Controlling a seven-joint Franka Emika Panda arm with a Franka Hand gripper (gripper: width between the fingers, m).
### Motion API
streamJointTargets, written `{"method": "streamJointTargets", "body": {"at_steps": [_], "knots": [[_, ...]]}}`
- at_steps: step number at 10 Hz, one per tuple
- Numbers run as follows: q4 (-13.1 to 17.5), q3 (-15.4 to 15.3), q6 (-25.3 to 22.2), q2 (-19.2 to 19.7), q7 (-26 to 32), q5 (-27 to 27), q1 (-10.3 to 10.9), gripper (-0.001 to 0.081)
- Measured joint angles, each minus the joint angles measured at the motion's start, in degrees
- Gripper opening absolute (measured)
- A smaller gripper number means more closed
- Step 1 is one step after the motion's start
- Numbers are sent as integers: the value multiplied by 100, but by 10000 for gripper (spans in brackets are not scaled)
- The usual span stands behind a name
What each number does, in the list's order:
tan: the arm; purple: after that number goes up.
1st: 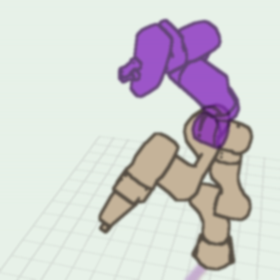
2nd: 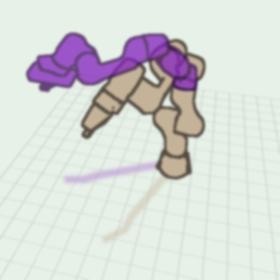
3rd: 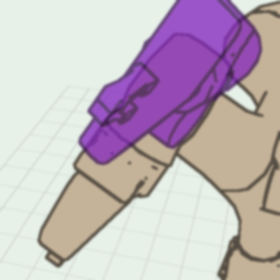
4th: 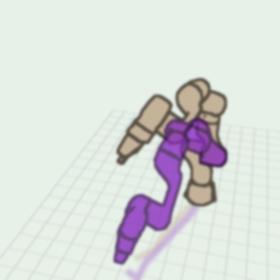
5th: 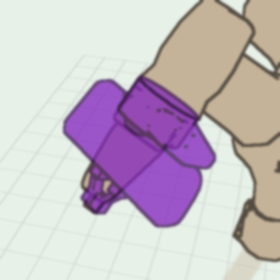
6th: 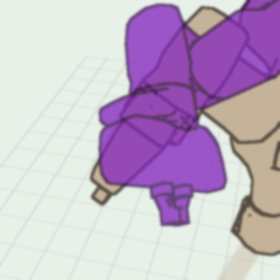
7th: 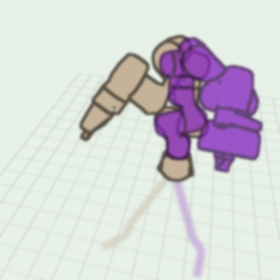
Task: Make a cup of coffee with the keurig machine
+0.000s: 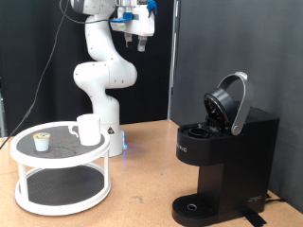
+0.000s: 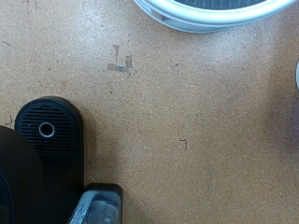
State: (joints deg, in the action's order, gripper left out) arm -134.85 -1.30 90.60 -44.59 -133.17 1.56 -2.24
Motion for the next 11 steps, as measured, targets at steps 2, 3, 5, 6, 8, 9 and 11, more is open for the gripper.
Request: {"method": "streamJointTargets", "body": {"at_steps": [2,3,5,6,8,9,11], "knots": [[-2,11,56,3,-8,2,-37,734],[-1,71,153,32,-10,3,-103,734],[75,307,297,222,2,2,-281,734],[148,431,290,346,63,-39,-361,734],[328,687,253,601,335,-194,-489,734],[423,833,256,713,486,-208,-532,734],[516,919,254,831,586,-207,-546,734]]}}
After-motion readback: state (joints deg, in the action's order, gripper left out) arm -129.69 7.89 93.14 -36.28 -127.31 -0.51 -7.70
